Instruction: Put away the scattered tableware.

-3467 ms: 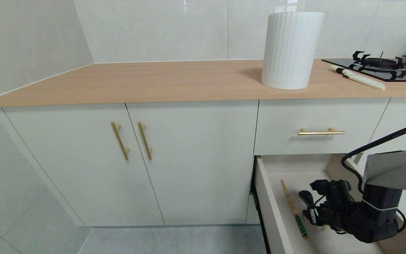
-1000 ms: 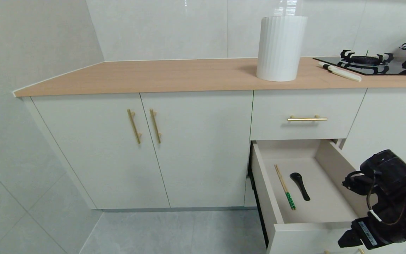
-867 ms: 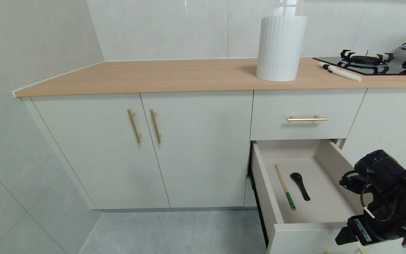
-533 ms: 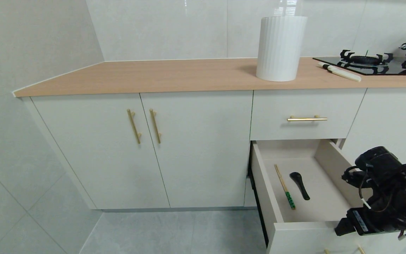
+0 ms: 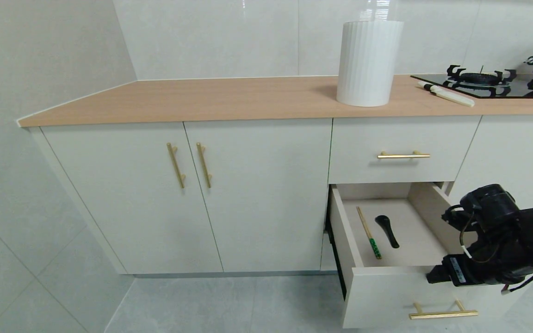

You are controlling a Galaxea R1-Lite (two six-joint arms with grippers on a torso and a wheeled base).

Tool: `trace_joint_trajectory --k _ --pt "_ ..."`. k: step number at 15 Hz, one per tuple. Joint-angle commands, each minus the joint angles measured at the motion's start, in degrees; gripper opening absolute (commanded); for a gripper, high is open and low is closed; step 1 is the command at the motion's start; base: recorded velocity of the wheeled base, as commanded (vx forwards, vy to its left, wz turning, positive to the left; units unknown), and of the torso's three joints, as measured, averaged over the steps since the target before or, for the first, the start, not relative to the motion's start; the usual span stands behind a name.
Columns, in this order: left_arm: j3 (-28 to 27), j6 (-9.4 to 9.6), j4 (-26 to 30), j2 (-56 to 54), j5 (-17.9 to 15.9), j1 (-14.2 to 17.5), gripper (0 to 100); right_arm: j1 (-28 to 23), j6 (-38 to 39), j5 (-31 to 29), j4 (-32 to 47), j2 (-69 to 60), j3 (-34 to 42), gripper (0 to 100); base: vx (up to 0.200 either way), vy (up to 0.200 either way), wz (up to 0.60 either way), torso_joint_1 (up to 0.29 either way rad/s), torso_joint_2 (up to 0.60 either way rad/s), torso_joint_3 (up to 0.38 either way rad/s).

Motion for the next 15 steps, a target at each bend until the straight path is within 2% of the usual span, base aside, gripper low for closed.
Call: trace_joint_trajectory --k 1,8,13,15 --pt "0.01 -0.01 -0.01 0.01 0.02 0.0 100 -0.01 -0.23 -0.08 -5.17 6.52 -2.17 100 0.0 0.0 0.0 0.0 0.0 0.0" --pt "0.01 -0.01 -0.01 0.01 0.02 0.0 100 -0.01 -0.14 -0.17 -7.89 15.75 -17.64 100 0.0 0.0 0.0 0.0 0.0 0.0" --pt "0.01 -0.01 -0.01 0.01 0.02 0.0 100 -1.24 -3.48 -0.17 -21.69 19.88 -18.96 100 0.0 0.0 0.0 0.0 0.0 0.0" --pt "0.01 -0.01 -0.01 0.01 0.02 0.0 100 -1.85 -3.48 0.18 -24.33 20.32 -18.87 100 0.0 0.0 0.0 0.0 0.0 0.0"
